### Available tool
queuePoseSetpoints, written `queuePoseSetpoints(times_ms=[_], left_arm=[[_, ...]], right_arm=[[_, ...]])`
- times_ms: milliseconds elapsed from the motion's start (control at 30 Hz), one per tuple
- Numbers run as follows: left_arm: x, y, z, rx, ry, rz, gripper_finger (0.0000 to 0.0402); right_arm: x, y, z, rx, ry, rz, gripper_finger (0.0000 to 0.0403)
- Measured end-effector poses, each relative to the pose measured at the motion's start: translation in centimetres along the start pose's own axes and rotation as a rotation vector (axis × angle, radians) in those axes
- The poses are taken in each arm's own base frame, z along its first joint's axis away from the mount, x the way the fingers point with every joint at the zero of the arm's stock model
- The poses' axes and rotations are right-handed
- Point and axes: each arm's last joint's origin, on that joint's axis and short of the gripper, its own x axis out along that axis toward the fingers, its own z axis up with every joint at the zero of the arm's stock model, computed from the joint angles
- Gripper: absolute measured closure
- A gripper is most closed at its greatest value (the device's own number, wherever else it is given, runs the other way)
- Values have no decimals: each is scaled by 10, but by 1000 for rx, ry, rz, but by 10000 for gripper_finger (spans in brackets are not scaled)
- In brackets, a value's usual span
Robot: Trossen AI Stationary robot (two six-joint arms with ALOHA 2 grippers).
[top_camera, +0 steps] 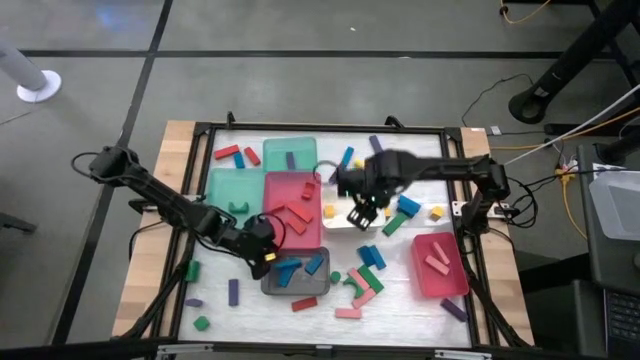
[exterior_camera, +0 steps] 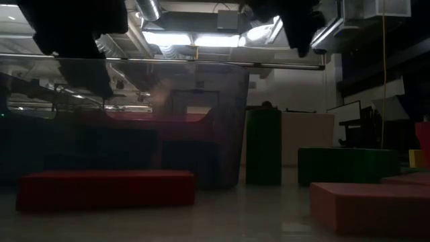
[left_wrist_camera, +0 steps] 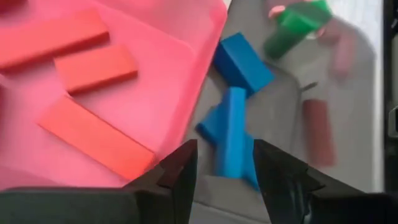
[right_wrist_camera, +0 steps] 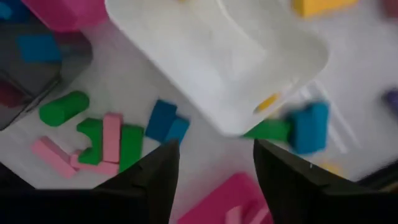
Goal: Sort blocks
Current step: Put the blue block into the black transparent bin
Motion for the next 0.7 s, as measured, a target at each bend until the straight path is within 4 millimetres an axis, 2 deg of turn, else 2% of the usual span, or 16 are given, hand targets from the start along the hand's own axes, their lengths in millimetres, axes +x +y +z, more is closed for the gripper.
queuePoseSetpoints(times_ms=[167, 333, 533, 700], left_arm=[[-10, 9, 7, 116, 2, 5, 259], [-26, 15, 10, 157, 15, -49, 267], [-44, 19, 9, 162, 26, -87, 267], [-53, 19, 5, 133, 33, -98, 270]], right_arm=[[26, 34, -32, 147, 22, -18, 198], [57, 60, -61, 208, 21, -11, 198], [98, 64, -88, 245, 39, -89, 198], [126, 59, -96, 257, 52, -107, 198]])
